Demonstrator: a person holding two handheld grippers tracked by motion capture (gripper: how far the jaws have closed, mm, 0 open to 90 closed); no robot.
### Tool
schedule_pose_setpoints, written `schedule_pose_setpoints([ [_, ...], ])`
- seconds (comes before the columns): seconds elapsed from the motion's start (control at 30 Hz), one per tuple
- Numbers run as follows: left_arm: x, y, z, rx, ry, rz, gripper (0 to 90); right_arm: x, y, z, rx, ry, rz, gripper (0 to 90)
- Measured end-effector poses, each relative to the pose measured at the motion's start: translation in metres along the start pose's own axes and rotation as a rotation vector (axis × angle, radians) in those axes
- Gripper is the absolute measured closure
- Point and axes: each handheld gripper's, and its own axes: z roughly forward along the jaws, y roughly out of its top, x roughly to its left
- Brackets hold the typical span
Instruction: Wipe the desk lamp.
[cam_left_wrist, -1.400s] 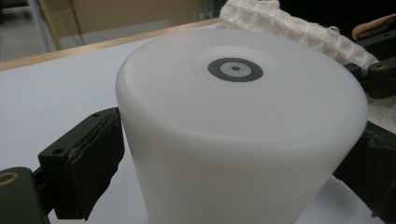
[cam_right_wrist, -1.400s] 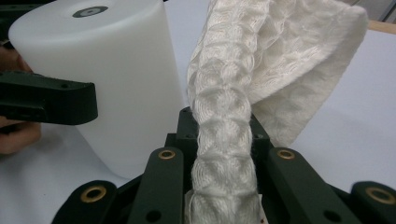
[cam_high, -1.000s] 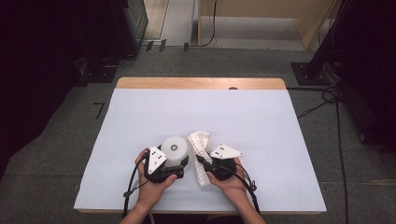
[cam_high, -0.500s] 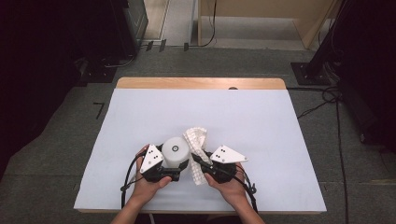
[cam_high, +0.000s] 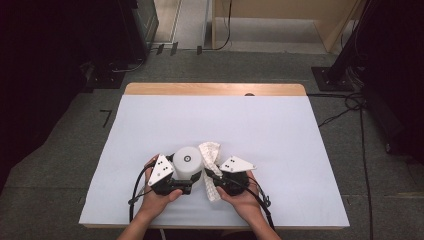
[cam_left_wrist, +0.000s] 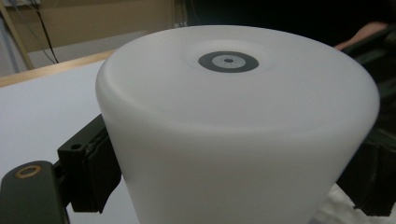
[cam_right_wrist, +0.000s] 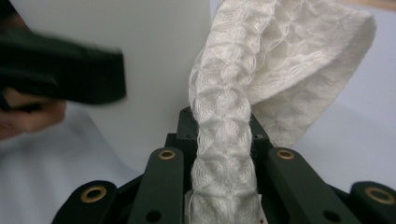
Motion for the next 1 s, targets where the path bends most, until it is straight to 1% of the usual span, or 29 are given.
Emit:
schedule_pose_setpoints([
  [0.03,-0.001,0.0,0.001,0.001,0.0,-0.002,8.9,0.0,0.0,0.0,0.0,0.0,0.0,75.1],
  [0.17,-0.002,-0.001,0.003,0.005,-0.007,0.003,8.9,0.004,0.014,-0.02,-0.105,0.011,-0.024,75.2],
  [0.23,-0.002,-0.001,0.003,0.006,-0.007,0.002,8.9,0.005,0.017,-0.023,-0.118,0.014,-0.022,75.2],
  [0.3,-0.002,-0.001,0.005,0.014,-0.002,0.013,8.9,0.004,0.017,-0.022,-0.11,0.009,-0.024,75.2],
  [0.33,-0.002,-0.003,0.006,0.02,-0.001,0.021,8.9,0.001,0.015,-0.02,-0.1,0.007,-0.015,75.2],
  [0.4,-0.002,-0.003,0.006,0.021,-0.002,0.024,8.9,-0.001,0.013,-0.019,-0.09,0.0,-0.017,75.2],
  [0.43,-0.002,-0.004,0.007,0.022,-0.004,0.022,8.8,-0.002,0.011,-0.018,-0.085,-0.005,-0.011,75.2],
  [0.47,-0.001,-0.006,0.008,0.021,0.005,0.024,8.8,-0.007,0.008,-0.015,-0.075,-0.017,-0.003,75.2],
  [0.5,-0.001,-0.008,0.009,0.017,0.016,0.021,8.8,-0.007,0.008,-0.015,-0.075,-0.017,-0.003,75.2],
  [0.57,0.001,-0.012,0.012,0.029,0.025,0.016,8.8,-0.011,0.006,-0.014,-0.069,-0.029,0.013,75.2],
  [0.6,0.001,-0.014,0.012,0.022,0.023,0.021,8.7,-0.012,0.005,-0.014,-0.065,-0.031,0.019,75.2],
  [0.67,0.001,-0.013,0.012,0.026,0.023,0.025,8.7,-0.016,0.003,-0.013,-0.059,-0.044,0.029,75.2],
  [0.77,0.001,-0.014,0.011,0.025,0.023,0.017,8.6,-0.017,0.001,-0.012,-0.052,-0.047,0.033,75.2],
  [0.8,0.001,-0.014,0.011,0.027,0.036,0.007,8.2,-0.017,0.001,-0.012,-0.049,-0.049,0.034,75.1],
  [0.83,0.0,-0.014,0.01,0.026,0.064,0.005,4.6,-0.018,0.0,-0.011,-0.048,-0.052,0.032,75.1],
  [0.87,-0.002,-0.014,0.009,0.015,0.091,-0.006,2.1,-0.018,0.0,-0.01,-0.047,-0.052,0.031,75.1],
  [0.9,-0.004,-0.015,0.008,0.0,0.112,-0.018,1.8,-0.018,-0.001,-0.01,-0.045,-0.054,0.028,75.1],
  [0.93,-0.008,-0.015,0.008,-0.002,0.135,-0.02,0.8,-0.018,-0.001,-0.01,-0.042,-0.053,0.03,75.0],
  [1.0,-0.016,-0.016,0.011,0.014,0.17,-0.008,0.5,-0.019,-0.002,-0.009,-0.036,-0.053,0.035,75.0],
])
